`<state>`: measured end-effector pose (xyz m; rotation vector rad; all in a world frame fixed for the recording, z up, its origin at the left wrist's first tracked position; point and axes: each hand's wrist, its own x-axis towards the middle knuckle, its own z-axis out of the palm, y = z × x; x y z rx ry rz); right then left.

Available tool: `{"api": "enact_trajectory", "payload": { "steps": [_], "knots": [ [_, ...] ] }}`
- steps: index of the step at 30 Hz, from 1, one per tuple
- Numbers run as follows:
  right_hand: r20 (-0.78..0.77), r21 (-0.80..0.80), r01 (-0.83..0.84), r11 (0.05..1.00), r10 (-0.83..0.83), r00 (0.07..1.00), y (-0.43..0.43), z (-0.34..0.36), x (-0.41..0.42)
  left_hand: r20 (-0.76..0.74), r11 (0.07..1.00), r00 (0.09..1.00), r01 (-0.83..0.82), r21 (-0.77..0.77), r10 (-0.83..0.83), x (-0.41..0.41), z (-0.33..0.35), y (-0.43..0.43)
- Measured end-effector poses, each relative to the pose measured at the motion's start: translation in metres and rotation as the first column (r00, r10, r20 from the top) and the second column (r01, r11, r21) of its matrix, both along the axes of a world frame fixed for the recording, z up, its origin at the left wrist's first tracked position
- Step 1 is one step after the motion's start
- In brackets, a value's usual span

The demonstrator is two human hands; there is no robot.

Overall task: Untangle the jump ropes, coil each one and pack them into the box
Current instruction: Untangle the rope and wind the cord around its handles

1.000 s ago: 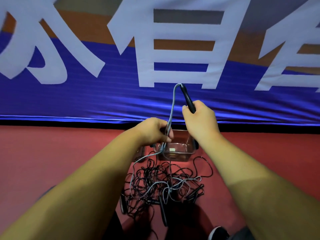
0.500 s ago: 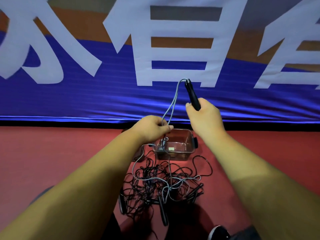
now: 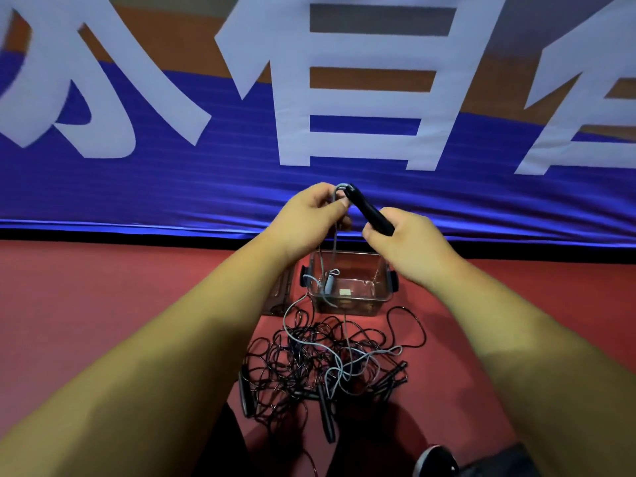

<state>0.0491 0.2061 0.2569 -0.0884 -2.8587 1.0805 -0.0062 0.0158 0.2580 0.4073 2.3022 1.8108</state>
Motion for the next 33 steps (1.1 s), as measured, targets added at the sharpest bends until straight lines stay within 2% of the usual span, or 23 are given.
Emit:
{"api": "enact_trajectory", "payload": {
  "steps": [3, 7, 11, 14, 17, 21, 23, 26, 30, 33],
  "knots": [
    [0.060, 0.065, -0.006, 0.998, 0.002, 0.998, 0.002, -0.005, -0.003, 0.121, 0.993, 0.992, -0.031, 0.116, 0.017, 0.001, 0.004, 0.002],
    [0.105, 0.143, 0.007, 0.990, -0.022, 0.994, -0.002, -0.010, -0.005, 0.132, 0.988, 0.989, -0.085, 0.125, 0.068, 0.005, 0.001, 0.009],
    [0.092, 0.139, 0.047, 0.989, -0.060, 0.994, -0.011, -0.009, -0.007, 0.136, 0.976, 0.980, -0.166, 0.140, 0.147, 0.006, 0.002, 0.019],
    [0.111, 0.035, 0.036, 0.999, -0.040, 0.993, -0.019, -0.006, -0.004, 0.180, 0.959, 0.969, -0.203, 0.196, 0.169, 0.005, 0.005, 0.020],
    [0.123, -0.100, 0.019, 0.995, -0.006, 0.992, -0.026, -0.001, 0.002, 0.304, 0.906, 0.944, -0.237, 0.351, 0.129, 0.002, 0.010, 0.019],
    [0.107, -0.078, 0.016, 0.997, -0.007, 0.994, -0.028, -0.006, 0.001, 0.442, 0.795, 0.894, -0.221, 0.565, -0.065, 0.003, 0.016, 0.015],
    [0.081, -0.094, 0.057, 0.994, -0.050, 0.995, -0.026, -0.011, -0.002, 0.450, 0.777, 0.887, -0.210, 0.593, -0.104, 0.005, 0.018, 0.014],
    [0.047, -0.108, 0.096, 0.990, -0.091, 0.995, -0.024, -0.013, -0.007, 0.412, 0.804, 0.906, -0.173, 0.569, -0.097, 0.006, 0.021, 0.010],
    [0.030, -0.193, 0.060, 0.979, -0.055, 0.998, -0.024, -0.010, -0.006, 0.364, 0.818, 0.921, -0.098, 0.566, -0.141, 0.006, 0.022, 0.002],
    [0.045, -0.240, 0.039, 0.970, -0.029, 0.999, -0.027, -0.007, -0.005, 0.293, 0.862, 0.949, -0.050, 0.505, -0.117, 0.008, 0.023, -0.004]
  ]
}}
